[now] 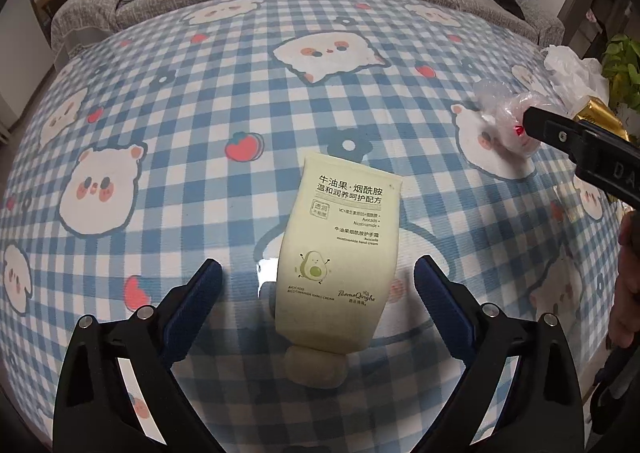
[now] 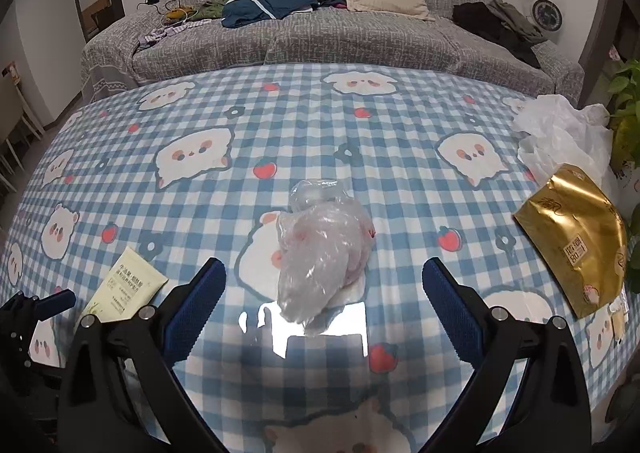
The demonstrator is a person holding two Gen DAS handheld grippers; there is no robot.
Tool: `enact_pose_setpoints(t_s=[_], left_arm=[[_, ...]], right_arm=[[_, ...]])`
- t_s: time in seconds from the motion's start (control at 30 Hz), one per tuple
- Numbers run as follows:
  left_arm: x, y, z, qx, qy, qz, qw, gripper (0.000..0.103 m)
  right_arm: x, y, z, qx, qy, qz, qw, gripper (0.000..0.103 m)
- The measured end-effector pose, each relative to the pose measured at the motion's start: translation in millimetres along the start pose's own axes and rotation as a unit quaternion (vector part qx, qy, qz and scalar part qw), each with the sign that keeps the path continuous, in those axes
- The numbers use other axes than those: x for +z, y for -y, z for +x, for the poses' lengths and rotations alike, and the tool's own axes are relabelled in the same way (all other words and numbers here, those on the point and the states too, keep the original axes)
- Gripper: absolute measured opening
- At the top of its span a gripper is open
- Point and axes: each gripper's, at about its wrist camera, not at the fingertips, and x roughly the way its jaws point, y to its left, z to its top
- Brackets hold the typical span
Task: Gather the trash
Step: 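Grasp the cream lotion tube with the left tool while the right tool grasps the clear plastic bag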
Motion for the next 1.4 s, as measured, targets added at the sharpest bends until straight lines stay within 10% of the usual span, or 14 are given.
enact_pose_setpoints(t_s=[0.23, 0.37, 1.4], left_arm=[[5.1, 2.2, 2.8, 0.013, 0.003, 0.009, 0.9999, 0.081], [6.9, 8.7, 0.4, 0.014, 0.000, 0.016, 0.9998, 0.057], [-20.2, 7.1, -46.6, 0.022, 0.012, -0.007, 0.9997, 0.056]], right_arm=[[10.7, -6.2, 24.7, 0.001, -0.021, -0.012, 1.000, 0.080], [12.1, -6.9, 34.1, 0.004, -0.039, -0.008, 0.999, 0.064], [-6.5, -5.8, -26.0, 0.011, -0.027, 0.006, 1.000, 0.049]])
